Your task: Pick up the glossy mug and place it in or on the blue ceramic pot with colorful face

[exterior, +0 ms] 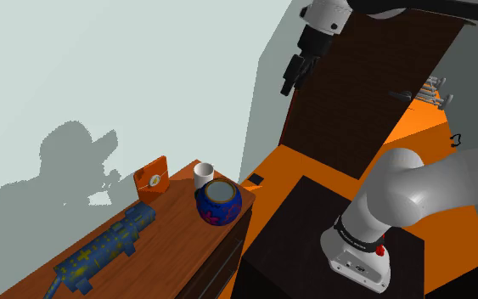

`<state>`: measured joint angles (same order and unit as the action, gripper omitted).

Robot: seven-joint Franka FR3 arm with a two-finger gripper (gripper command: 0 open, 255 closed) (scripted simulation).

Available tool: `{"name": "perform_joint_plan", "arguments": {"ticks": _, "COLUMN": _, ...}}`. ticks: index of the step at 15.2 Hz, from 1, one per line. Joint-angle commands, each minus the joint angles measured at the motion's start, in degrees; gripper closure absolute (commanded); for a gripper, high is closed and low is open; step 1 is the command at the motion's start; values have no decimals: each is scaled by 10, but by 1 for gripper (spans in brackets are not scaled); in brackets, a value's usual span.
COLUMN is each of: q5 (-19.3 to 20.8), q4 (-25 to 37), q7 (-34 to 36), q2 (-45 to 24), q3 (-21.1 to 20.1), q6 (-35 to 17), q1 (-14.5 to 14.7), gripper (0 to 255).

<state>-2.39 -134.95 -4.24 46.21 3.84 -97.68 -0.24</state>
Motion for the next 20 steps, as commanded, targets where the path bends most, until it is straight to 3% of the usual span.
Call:
{"name": "perform_joint_plan", "arguments": {"ticks": 1, "q5": 0, "q4": 0, "q7": 0, "q2": 0, "q3": 0, "q6": 0, "q1": 0, "gripper": 0}}
{"name": "perform_joint_plan", "arguments": {"ticks": 11, "q5": -7, "q4": -100, "q7": 35, "q2": -101, "q3": -49, "q6": -212, "q1": 16, "gripper": 0}}
{"name": "perform_joint_plan", "arguments": {"ticks": 20, "q5": 7, "q4": -117, "q7": 79, "q2": -269, "q3": -95, "q6": -404, "q1": 20, "gripper": 0}}
